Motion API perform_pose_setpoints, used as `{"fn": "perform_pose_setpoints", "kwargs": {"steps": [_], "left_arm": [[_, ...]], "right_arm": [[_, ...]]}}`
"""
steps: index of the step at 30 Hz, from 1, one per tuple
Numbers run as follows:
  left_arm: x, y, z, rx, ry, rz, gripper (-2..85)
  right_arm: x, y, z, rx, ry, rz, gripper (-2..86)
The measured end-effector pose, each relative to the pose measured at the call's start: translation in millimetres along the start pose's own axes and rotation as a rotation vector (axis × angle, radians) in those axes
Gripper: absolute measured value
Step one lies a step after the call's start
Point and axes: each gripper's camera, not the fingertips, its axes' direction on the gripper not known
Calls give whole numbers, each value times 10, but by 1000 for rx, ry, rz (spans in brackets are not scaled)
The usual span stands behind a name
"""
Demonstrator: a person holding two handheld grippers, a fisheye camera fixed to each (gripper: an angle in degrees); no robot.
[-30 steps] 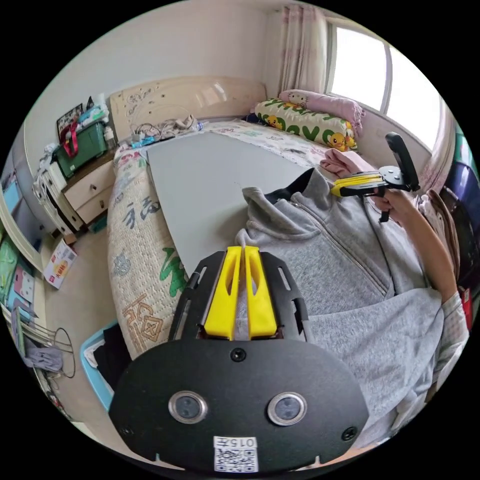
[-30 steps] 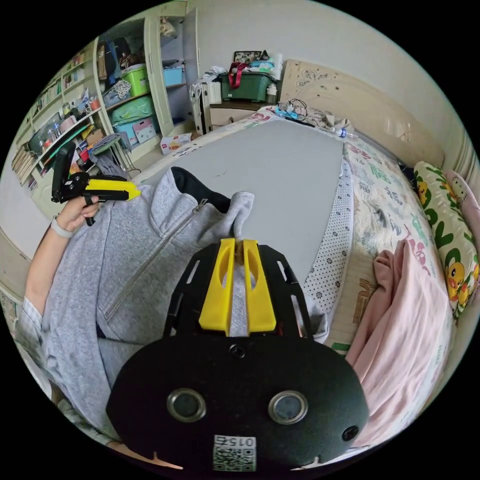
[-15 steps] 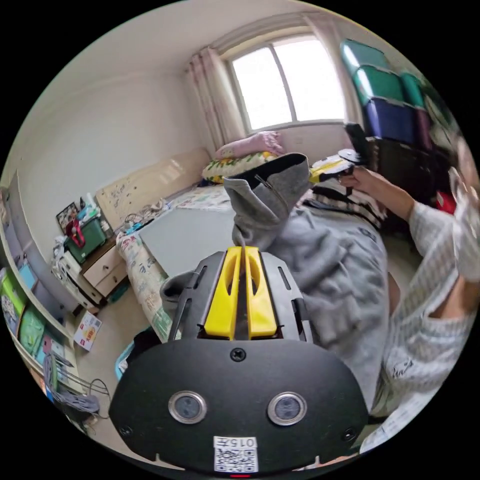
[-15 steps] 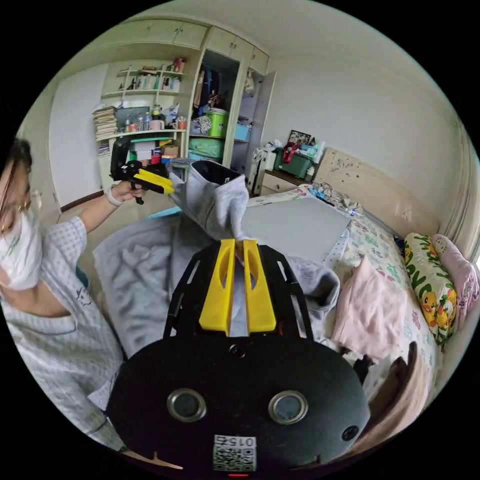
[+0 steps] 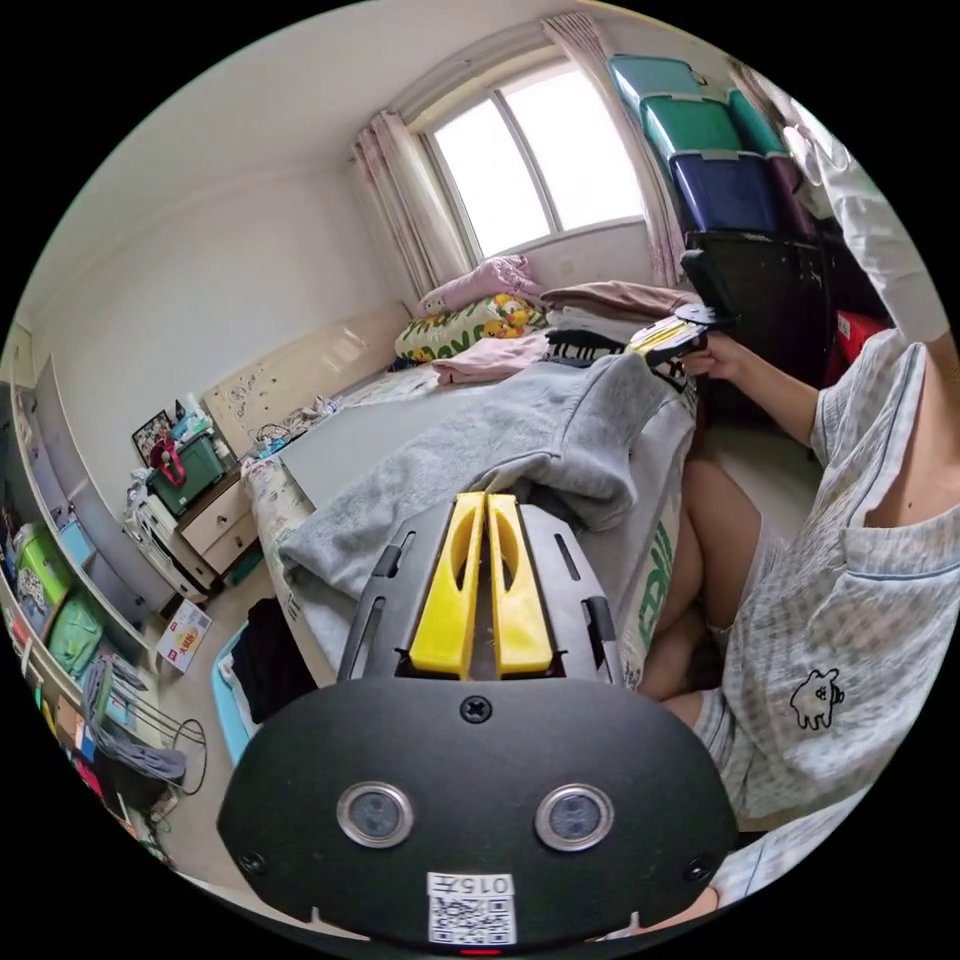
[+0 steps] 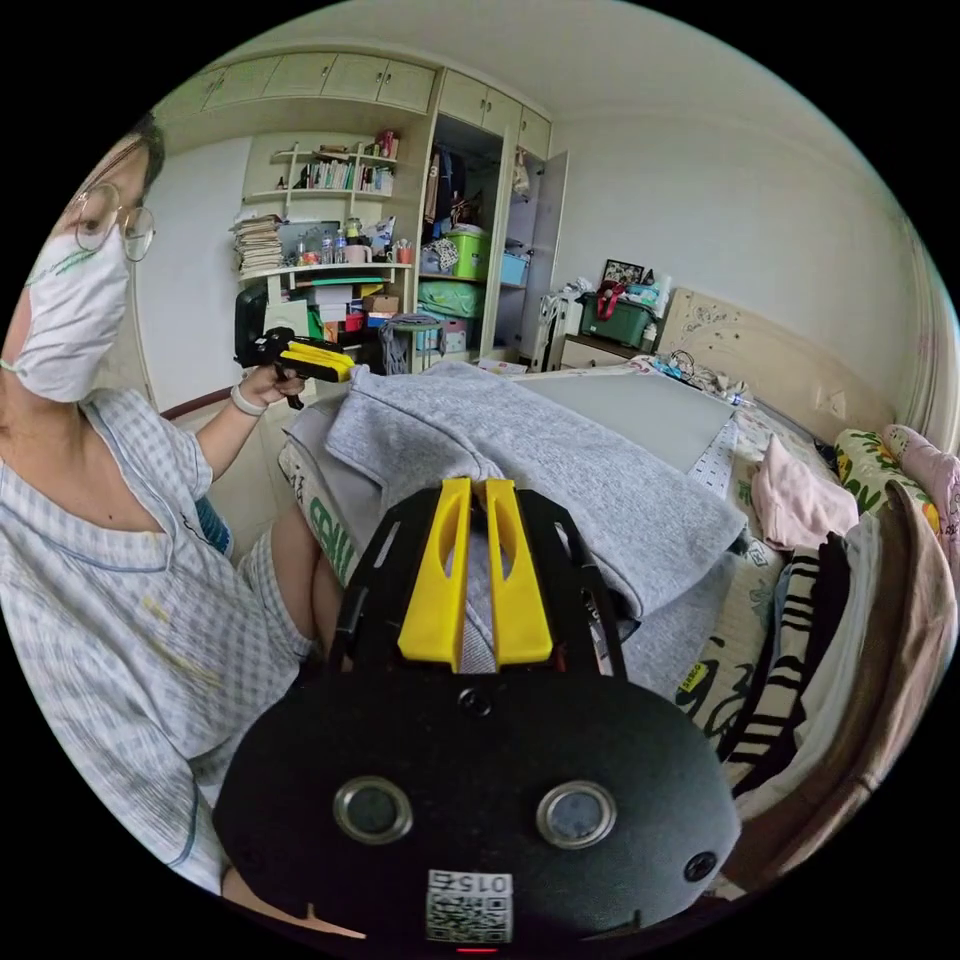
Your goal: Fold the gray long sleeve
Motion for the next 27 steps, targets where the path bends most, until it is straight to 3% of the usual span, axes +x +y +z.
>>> {"fn": "perform_pose_setpoints", "kwargs": {"steps": [6,9,12,15,19,22,27], "left_arm": [[-104,226,-428,143,64,-99,-2],[-157,490,-310,115,85,-161,-1],[-192,849,67,4,166,-224,3],[-356,1104,-121,43,152,-289,13],[-982,1314,-629,149,-32,-418,36],[-1642,1452,-490,118,-132,-528,51],[-2813,1958,525,-30,15,-790,116]], "right_arm": [[-95,155,-298,75,-38,6,36],[-46,269,-170,41,-45,25,36],[101,459,219,-127,-42,69,37],[383,584,-78,-21,-88,166,43],[1079,547,-667,149,8,359,53],[1750,370,-716,143,104,512,66],[2540,-117,-295,81,23,613,112]]}}
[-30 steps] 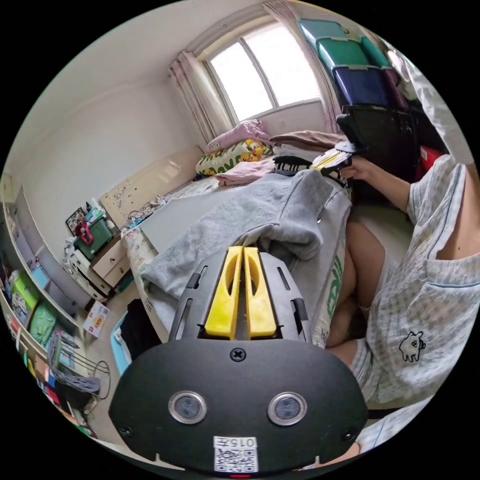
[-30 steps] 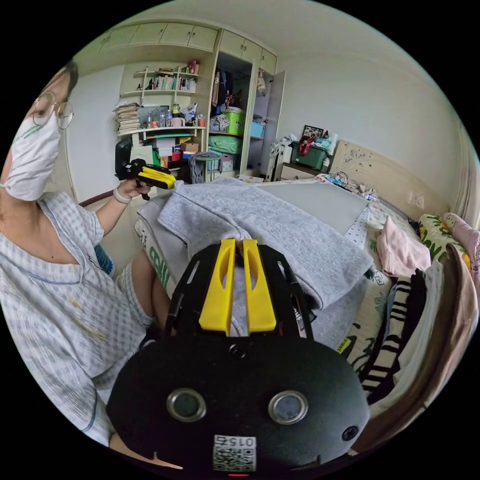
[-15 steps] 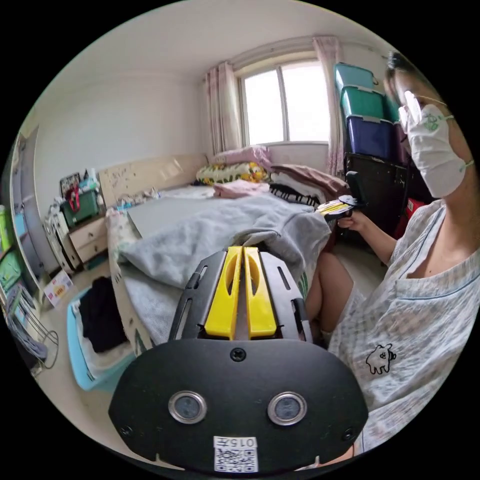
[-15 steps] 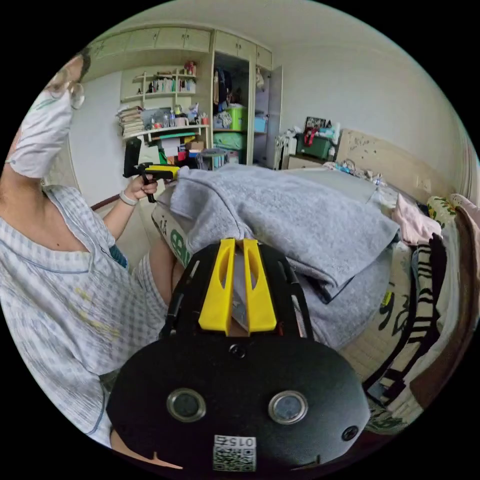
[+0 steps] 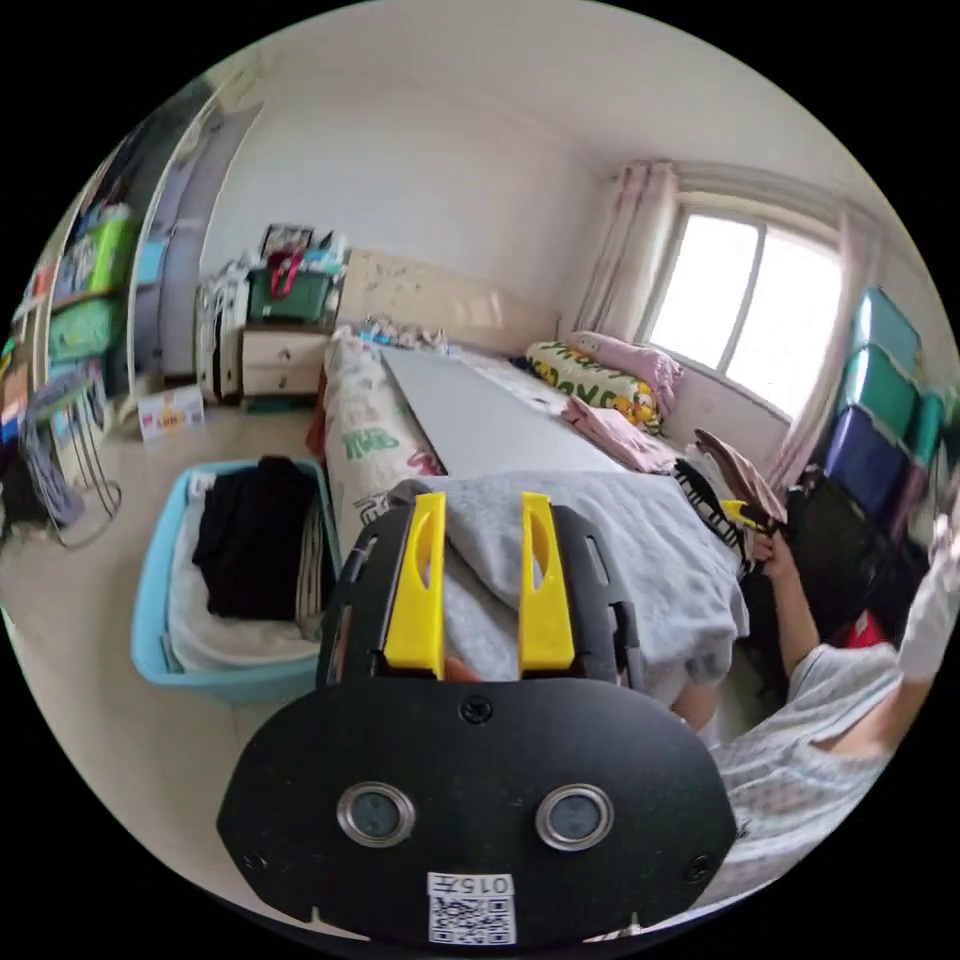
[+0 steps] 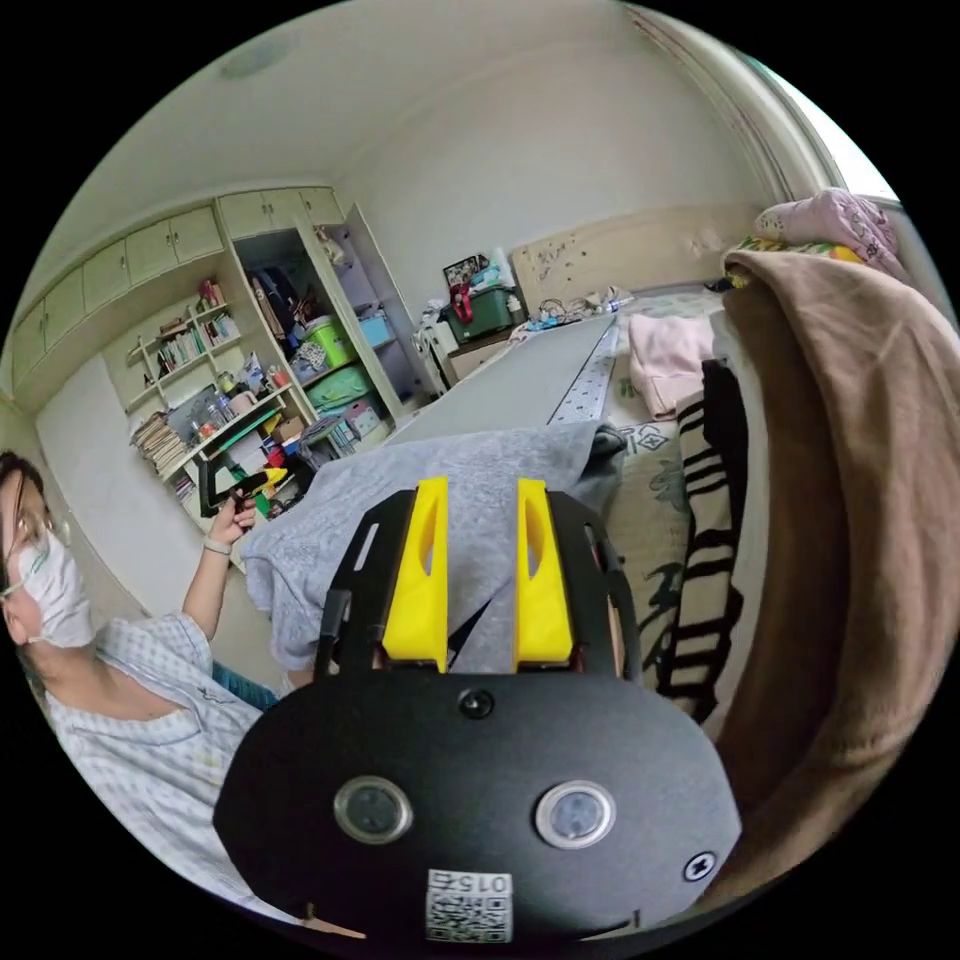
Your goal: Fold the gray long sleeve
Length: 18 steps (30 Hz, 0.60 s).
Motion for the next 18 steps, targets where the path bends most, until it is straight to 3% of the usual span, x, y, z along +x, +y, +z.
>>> {"fn": "perform_pose_setpoints", "kwargs": {"steps": [2,7,13,18], "left_arm": [[-393,-102,527,-117,21,-75,132],[-783,-152,1180,-162,142,-123,118],[-914,68,1684,-240,72,-31,39],[-976,136,1552,-93,48,-13,16]], "right_arm": [[161,-383,378,-97,39,61,155],[537,-876,1011,-238,5,183,165],[805,-1030,1302,-222,20,220,41],[799,-1087,1323,-146,22,200,-2]]}}
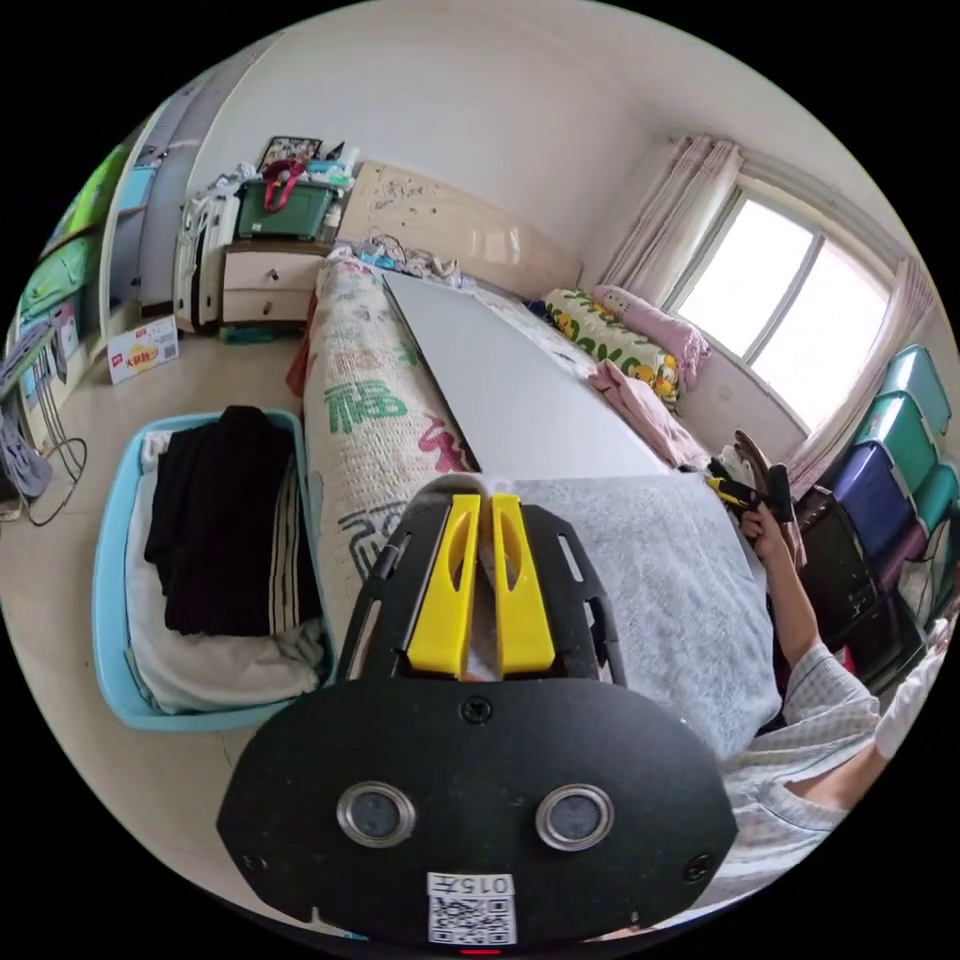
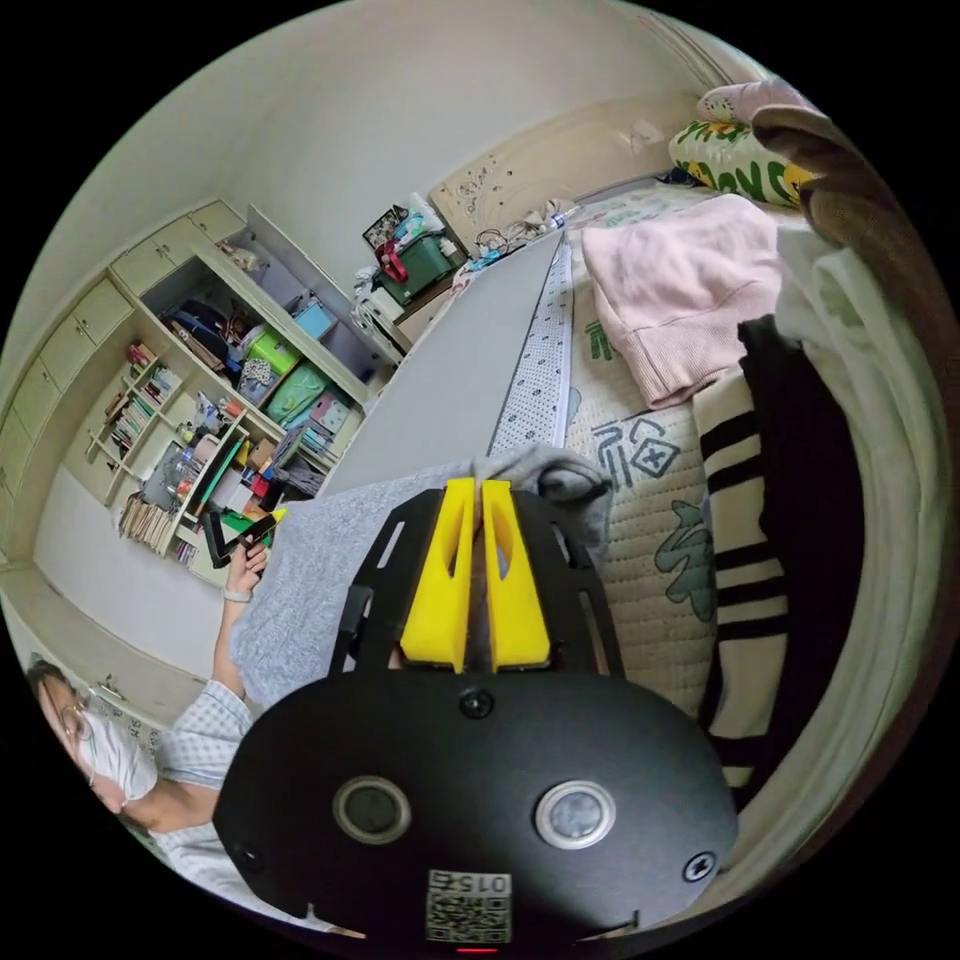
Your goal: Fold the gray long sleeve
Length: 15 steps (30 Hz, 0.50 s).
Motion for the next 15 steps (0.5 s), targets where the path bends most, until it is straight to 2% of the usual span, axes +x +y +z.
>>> {"fn": "perform_pose_setpoints", "kwargs": {"steps": [9,12,15], "left_arm": [[164,-464,244,134,-7,23,10],[180,-617,584,105,-60,62,11],[2,-517,1133,-20,-84,89,16]], "right_arm": [[-354,-453,212,127,186,-26,-4],[-367,-526,514,108,272,-25,9],[-273,-328,915,8,383,4,46]]}}
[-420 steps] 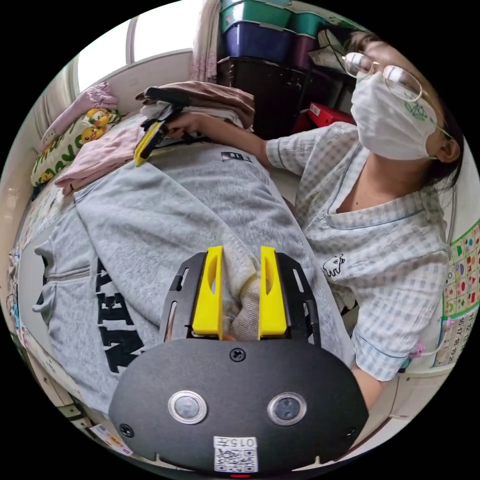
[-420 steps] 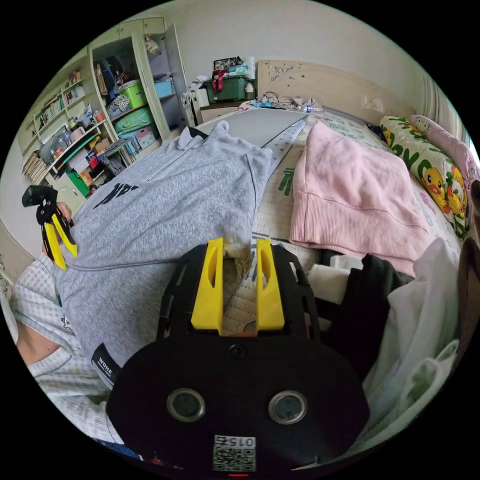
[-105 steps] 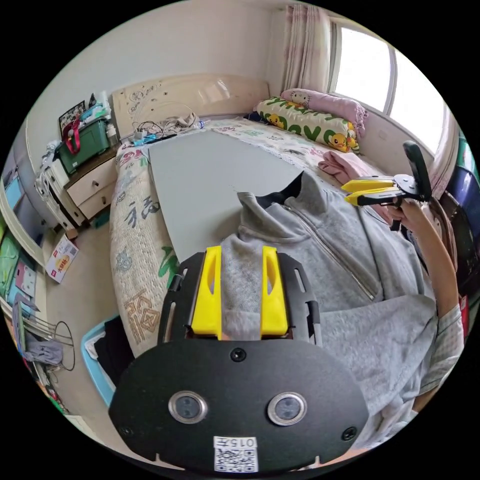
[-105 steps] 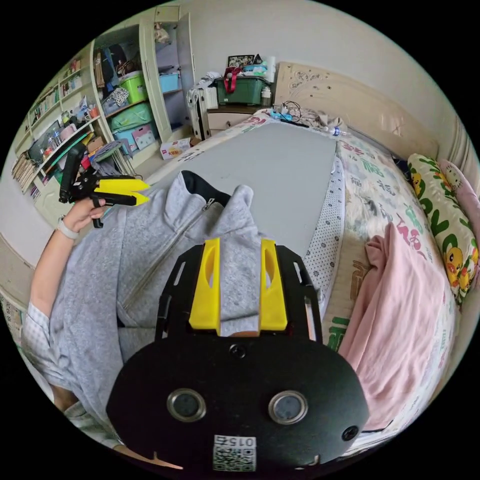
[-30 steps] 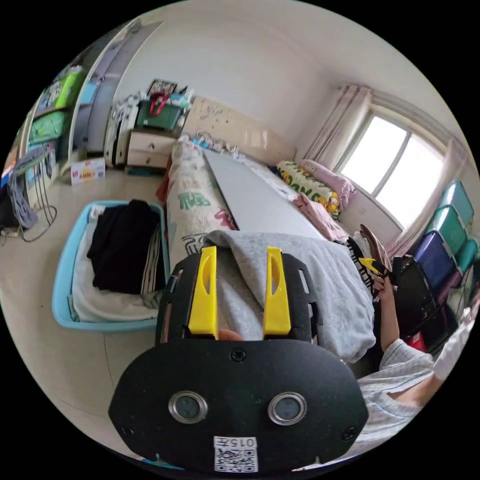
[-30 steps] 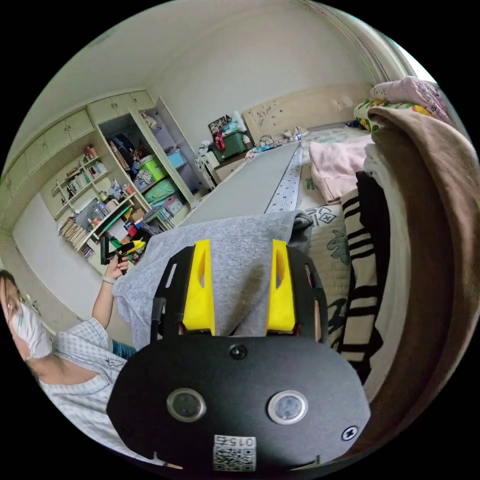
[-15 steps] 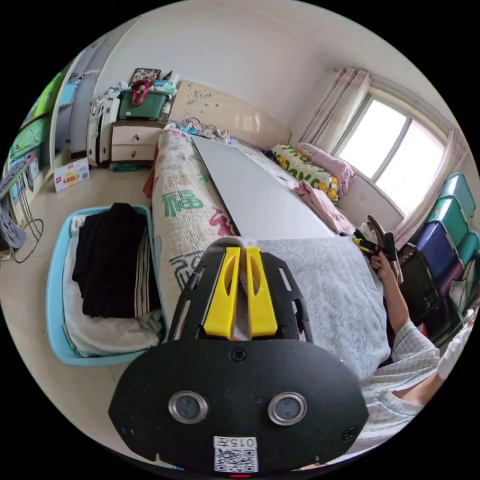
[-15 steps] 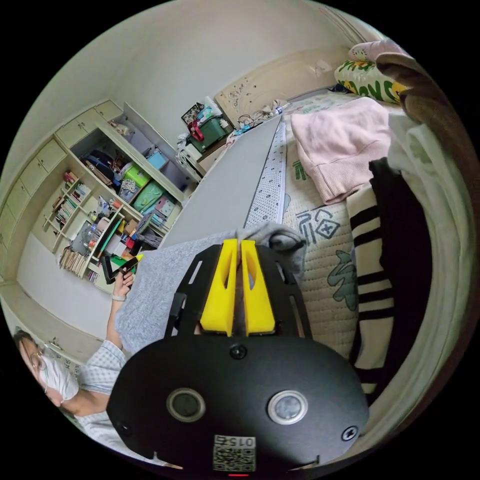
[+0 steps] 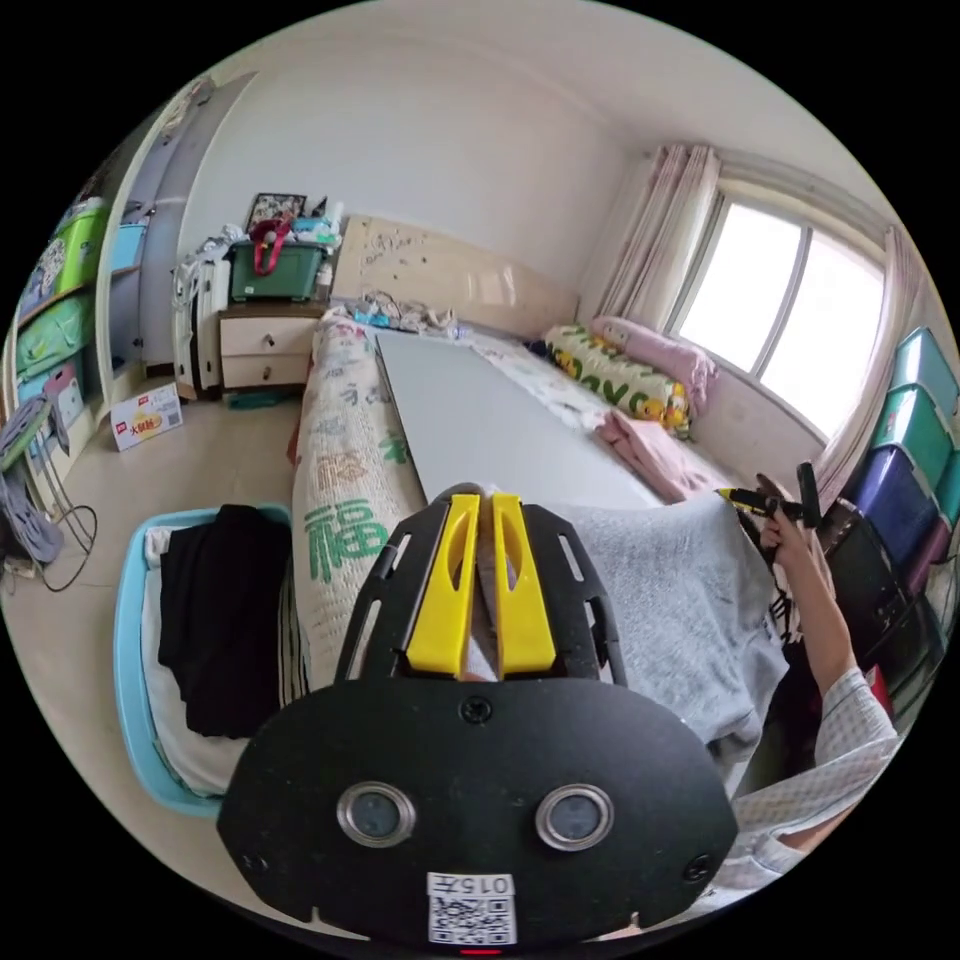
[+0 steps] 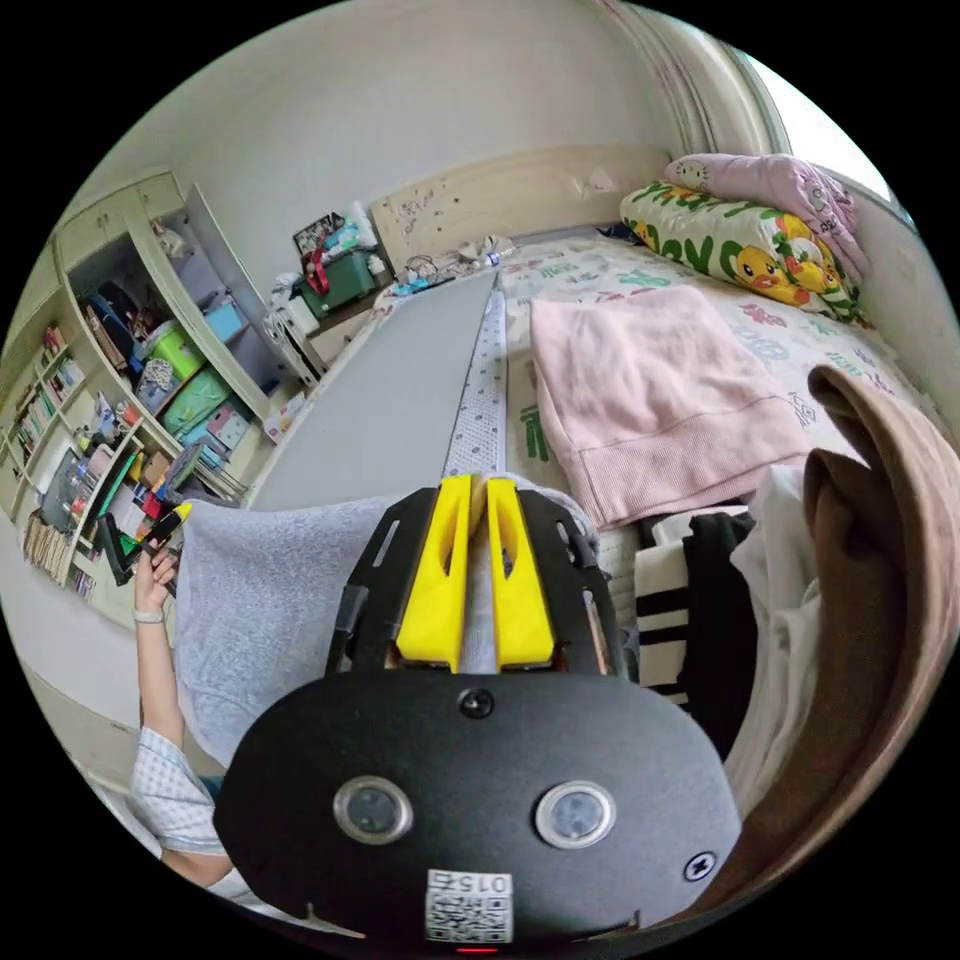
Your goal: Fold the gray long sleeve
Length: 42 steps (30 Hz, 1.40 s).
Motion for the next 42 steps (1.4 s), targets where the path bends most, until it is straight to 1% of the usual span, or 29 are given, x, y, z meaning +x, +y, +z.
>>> {"fn": "perform_pose_setpoints", "kwargs": {"steps": [2,3,6,8,9,11,12,14,15,16,18,20,25,26,28,31,33,35,37,39,41,42], "left_arm": [[-38,293,439,-76,-119,65,21],[-52,352,511,-84,-131,71,23],[-203,443,517,-61,-74,34,34],[-415,583,530,-34,-29,-19,49],[-485,616,541,-32,-20,-38,56],[-749,718,576,-33,21,-97,80],[-802,747,585,-27,36,-104,86],[-1013,846,647,-18,99,-141,88],[-1065,866,669,-20,114,-150,87],[-1168,905,708,-22,142,-169,87],[-1335,957,745,-26,178,-202,89],[-1569,1024,799,-35,238,-241,93],[-1881,1067,1079,-78,390,-279,83],[-1943,1066,1126,-81,398,-299,82],[-2018,1058,1182,-79,412,-319,84],[-2091,1013,1245,-82,421,-336,86],[-2110,976,1234,-75,428,-334,87],[-2103,913,1122,-33,426,-325,80],[-2021,824,1026,3,464,-283,69],[-1911,715,932,18,443,-254,66],[-1748,570,872,-14,319,-205,58],[-1728,537,870,-25,299,-204,55]], "right_arm": [[-166,430,-25,68,85,-91,62],[-230,551,-57,91,94,-115,62],[-788,1127,-288,202,62,-277,67],[-1522,1530,-424,262,-7,-474,74],[-1731,1626,-437,267,-26,-528,76],[-2604,1998,-390,230,-110,-749,87],[-2808,2087,-356,214,-135,-799,92],[-3548,2435,-139,144,-223,-980,108],[-3715,2516,-60,120,-241,-1021,109],[-4026,2664,121,60,-261,-1094,111],[-4418,2845,420,-21,-259,-1173,114],[-4792,3004,815,-99,-203,-1233,118],[-5116,3147,1458,-222,-68,-1252,111],[-5134,3187,1597,-258,-31,-1260,104],[-5122,3251,1763,-327,-17,-1265,77],[-4987,3349,1713,-300,-53,-1241,39],[-4843,3424,1521,-273,-136,-1212,27],[-4657,3587,1193,-218,-226,-1201,19],[-4590,3737,1049,-160,-236,-1199,17],[-4606,3899,1133,-141,-192,-1225,18],[-4631,4049,1535,-224,-155,-1238,25],[-4620,4069,1643,-251,-149,-1232,28]]}}
